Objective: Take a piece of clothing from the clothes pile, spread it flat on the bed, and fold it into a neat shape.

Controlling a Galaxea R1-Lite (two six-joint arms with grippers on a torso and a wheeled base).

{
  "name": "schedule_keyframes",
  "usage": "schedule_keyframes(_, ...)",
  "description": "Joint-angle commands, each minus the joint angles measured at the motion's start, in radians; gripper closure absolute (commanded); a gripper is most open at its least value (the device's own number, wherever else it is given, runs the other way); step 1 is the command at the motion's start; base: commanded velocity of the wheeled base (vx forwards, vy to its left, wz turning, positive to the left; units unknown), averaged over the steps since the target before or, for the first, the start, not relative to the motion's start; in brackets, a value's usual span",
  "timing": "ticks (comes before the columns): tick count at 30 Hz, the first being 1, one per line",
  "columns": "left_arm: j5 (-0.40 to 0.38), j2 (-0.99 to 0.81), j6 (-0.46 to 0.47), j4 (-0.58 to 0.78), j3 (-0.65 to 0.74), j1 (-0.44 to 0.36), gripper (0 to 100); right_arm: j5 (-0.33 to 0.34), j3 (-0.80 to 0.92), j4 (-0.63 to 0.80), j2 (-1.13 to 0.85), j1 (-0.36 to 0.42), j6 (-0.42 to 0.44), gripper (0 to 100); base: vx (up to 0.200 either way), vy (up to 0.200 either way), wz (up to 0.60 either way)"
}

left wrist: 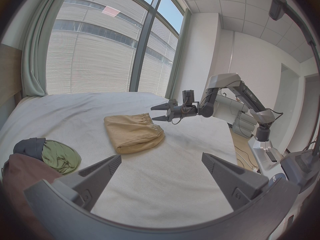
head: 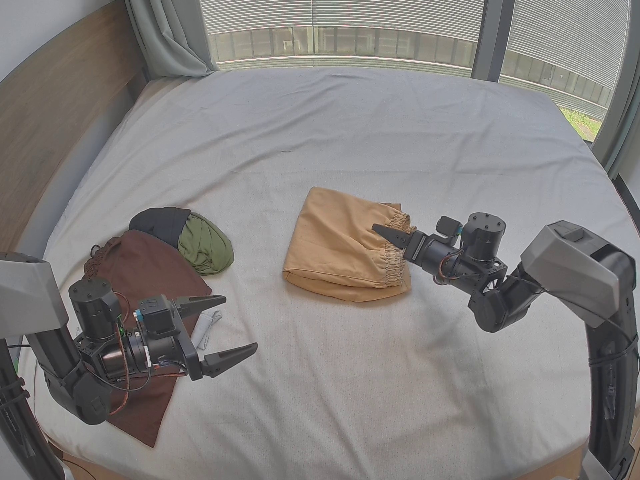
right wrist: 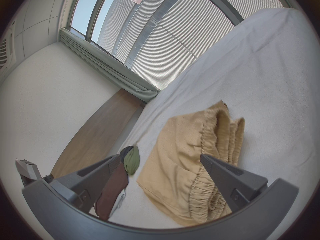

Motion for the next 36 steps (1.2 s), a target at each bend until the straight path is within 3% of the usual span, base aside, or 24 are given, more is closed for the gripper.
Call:
schedule_keyframes(1, 0.001, -0.039, -0.002, 0.006, 0.003, -0.002, 0, -0.002, 0.156, -0.021, -0.229, -0.006, -0.007, 0, 0.000, 0.000, 0.00)
schedule_keyframes(5, -0.011, -0.069, 0.001, 0.009, 0.018, -0.006, 0, -0.008, 0.269, -0.026, -0.344, -0.013, -0.084, 0, 0.000, 0.000, 0.00)
schedule_keyframes(9, -0.129, -0.174, -0.003, -0.001, 0.064, -0.075, 0, -0.022, 0.479, -0.026, -0.539, 0.010, -0.108, 0, 0.000, 0.000, 0.00)
schedule_keyframes(14, -0.132, -0.234, -0.006, -0.001, 0.130, -0.127, 0, -0.028, 0.669, -0.021, -0.732, 0.068, -0.171, 0, 0.000, 0.000, 0.00)
schedule_keyframes(22, -0.129, -0.326, -0.017, 0.012, 0.173, -0.221, 0, -0.075, 0.860, -0.010, -0.890, 0.056, -0.337, 0, 0.000, 0.000, 0.00)
schedule_keyframes(24, -0.129, -0.379, -0.023, 0.023, 0.199, -0.224, 0, -0.111, 0.947, -0.013, -0.949, 0.020, -0.458, 0, 0.000, 0.000, 0.00)
schedule_keyframes(27, -0.126, -0.447, -0.043, 0.023, 0.205, -0.215, 0, -0.164, 1.016, -0.015, -1.018, 0.001, -0.538, 0, 0.000, 0.000, 0.00)
schedule_keyframes(31, -0.055, -0.528, -0.106, 0.022, 0.211, -0.195, 0, -0.186, 1.067, -0.010, -1.130, -0.039, -0.570, 0, 0.000, 0.000, 0.00)
schedule_keyframes(36, 0.000, -0.637, -0.117, 0.028, 0.218, -0.190, 0, -0.186, 1.120, -0.010, -1.261, -0.151, -0.604, 0, 0.000, 0.000, 0.00)
